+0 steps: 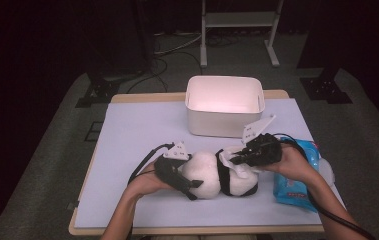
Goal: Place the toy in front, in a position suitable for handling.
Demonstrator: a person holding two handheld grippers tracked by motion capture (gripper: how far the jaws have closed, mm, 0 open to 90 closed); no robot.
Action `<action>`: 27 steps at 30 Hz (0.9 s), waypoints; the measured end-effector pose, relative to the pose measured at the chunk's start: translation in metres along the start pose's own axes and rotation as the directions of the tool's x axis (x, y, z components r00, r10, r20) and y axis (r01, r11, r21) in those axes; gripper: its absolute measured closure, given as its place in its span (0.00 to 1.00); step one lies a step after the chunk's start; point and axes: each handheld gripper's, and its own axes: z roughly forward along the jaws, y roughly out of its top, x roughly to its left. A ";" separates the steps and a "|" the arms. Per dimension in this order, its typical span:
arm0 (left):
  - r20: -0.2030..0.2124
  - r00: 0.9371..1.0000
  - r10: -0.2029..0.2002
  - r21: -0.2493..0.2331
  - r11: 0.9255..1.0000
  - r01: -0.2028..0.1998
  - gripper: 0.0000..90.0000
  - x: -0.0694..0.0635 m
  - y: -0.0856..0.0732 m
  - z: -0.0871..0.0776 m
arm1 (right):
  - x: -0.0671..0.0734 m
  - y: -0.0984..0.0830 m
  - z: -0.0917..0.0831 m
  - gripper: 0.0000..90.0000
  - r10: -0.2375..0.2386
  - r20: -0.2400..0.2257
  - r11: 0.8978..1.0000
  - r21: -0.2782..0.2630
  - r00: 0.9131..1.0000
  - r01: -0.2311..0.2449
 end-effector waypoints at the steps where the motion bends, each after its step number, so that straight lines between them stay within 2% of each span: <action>1: -0.001 1.000 -0.001 -0.002 1.000 0.001 0.11 0.000 0.000 0.000 | -0.001 0.003 0.003 0.93 -0.001 -0.002 1.000 0.006 1.000 0.001; 5: 0.000 1.000 0.000 -0.001 1.000 0.000 0.11 0.000 -0.001 0.000 | -0.002 0.011 0.009 0.93 -0.007 -0.011 1.000 0.027 1.000 0.007; 10: -0.002 1.000 0.008 0.001 1.000 -0.008 0.11 -0.001 0.000 0.000 | -0.005 0.008 0.004 0.93 -0.002 -0.007 1.000 0.026 1.000 0.002; 19: -0.001 1.000 0.020 0.003 1.000 -0.020 0.11 -0.004 -0.001 0.000 | -0.010 -0.017 -0.017 0.93 0.041 0.017 0.999 -0.008 0.999 -0.041; 27: -0.002 1.000 0.023 0.004 1.000 -0.023 0.11 -0.004 0.000 0.000 | -0.017 -0.040 -0.033 0.93 0.105 0.040 0.994 -0.010 0.994 -0.105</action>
